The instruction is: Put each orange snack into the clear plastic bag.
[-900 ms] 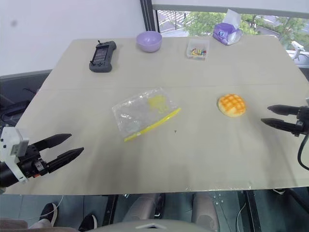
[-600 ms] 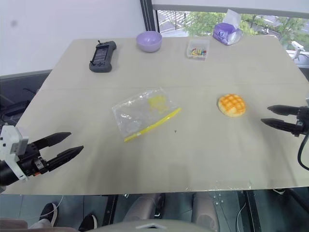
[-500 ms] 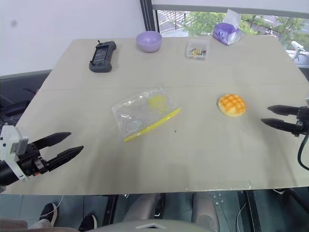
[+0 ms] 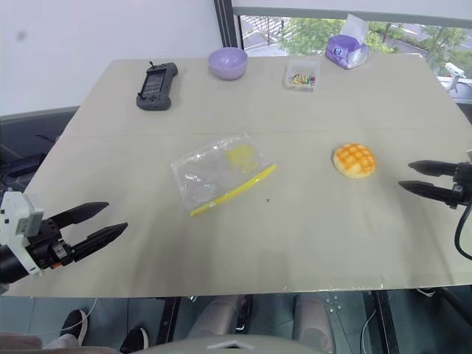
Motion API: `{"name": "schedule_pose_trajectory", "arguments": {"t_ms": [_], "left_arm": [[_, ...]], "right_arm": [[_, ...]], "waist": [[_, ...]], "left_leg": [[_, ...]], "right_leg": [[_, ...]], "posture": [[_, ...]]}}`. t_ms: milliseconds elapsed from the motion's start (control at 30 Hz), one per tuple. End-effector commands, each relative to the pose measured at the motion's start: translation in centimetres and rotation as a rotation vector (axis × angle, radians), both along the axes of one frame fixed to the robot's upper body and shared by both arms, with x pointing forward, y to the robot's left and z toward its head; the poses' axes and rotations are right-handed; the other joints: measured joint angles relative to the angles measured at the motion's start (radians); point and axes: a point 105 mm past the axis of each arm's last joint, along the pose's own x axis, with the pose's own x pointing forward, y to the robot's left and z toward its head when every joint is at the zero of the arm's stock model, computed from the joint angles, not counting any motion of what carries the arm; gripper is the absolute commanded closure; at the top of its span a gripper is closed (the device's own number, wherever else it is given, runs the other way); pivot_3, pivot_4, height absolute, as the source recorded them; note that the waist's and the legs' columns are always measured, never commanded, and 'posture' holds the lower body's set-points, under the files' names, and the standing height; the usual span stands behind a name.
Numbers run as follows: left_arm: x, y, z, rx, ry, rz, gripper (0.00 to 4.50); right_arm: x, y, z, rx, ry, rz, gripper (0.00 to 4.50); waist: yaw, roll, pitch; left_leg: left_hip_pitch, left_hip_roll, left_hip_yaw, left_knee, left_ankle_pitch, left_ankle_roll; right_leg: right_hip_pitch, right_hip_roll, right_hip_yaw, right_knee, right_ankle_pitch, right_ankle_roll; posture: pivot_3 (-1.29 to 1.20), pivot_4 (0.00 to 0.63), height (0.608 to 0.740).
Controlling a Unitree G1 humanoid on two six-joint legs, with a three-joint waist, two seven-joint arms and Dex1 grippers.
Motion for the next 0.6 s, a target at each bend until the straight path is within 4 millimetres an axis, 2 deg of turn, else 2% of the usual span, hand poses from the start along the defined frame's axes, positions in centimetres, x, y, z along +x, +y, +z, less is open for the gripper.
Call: {"name": "schedule_pose_trajectory", "arguments": {"t_ms": [33, 267, 433, 600], "left_arm": [[0.1, 0.1, 0.5, -0.001, -0.002, -0.005, 0.74], [1.0, -0.3, -0.4, -0.104, 0.106, 0.037, 0.74], [3.0, -1.7, -1.6, -0.228, 0.195, 0.085, 0.74], [4.8, -3.9, -4.6, -0.258, 0.363, 0.133, 0.74]], "right_arm": [[-0.3, 0.0, 1.3, -0.006, -0.04, 0.013, 1.69], [-0.4, 0.0, 1.3, -0.004, -0.039, 0.011, 1.69], [-0.4, 0.2, 1.2, 0.0, -0.04, 0.012, 1.69], [-0.6, 0.2, 1.2, 0.001, -0.04, 0.01, 1.69]], "waist": [[0.0, 0.0, 0.0], [0.0, 0.0, 0.0], [0.0, 0.001, 0.0], [0.001, 0.001, 0.0]], "left_leg": [[0.0, 0.0, 0.0, 0.0, 0.0, 0.0], [0.0, 0.0, 0.0, 0.0, 0.0, 0.0], [0.0, 0.0, -0.001, 0.0, 0.0, 0.0], [0.0, 0.0, -0.001, 0.001, 0.0, 0.0]], "right_leg": [[0.0, 0.0, 0.0, 0.0, 0.0, 0.0], [0.0, 0.0, 0.0, 0.0, 0.0, 0.0], [0.0, 0.0, 0.0, 0.002, 0.0, 0.0], [0.0, 0.0, 0.0, 0.002, 0.0, 0.0]], "posture": [[0.0, 0.15, 0.74], [0.0, 0.15, 0.74], [0.0, 0.15, 0.74], [0.0, 0.15, 0.74]]}}
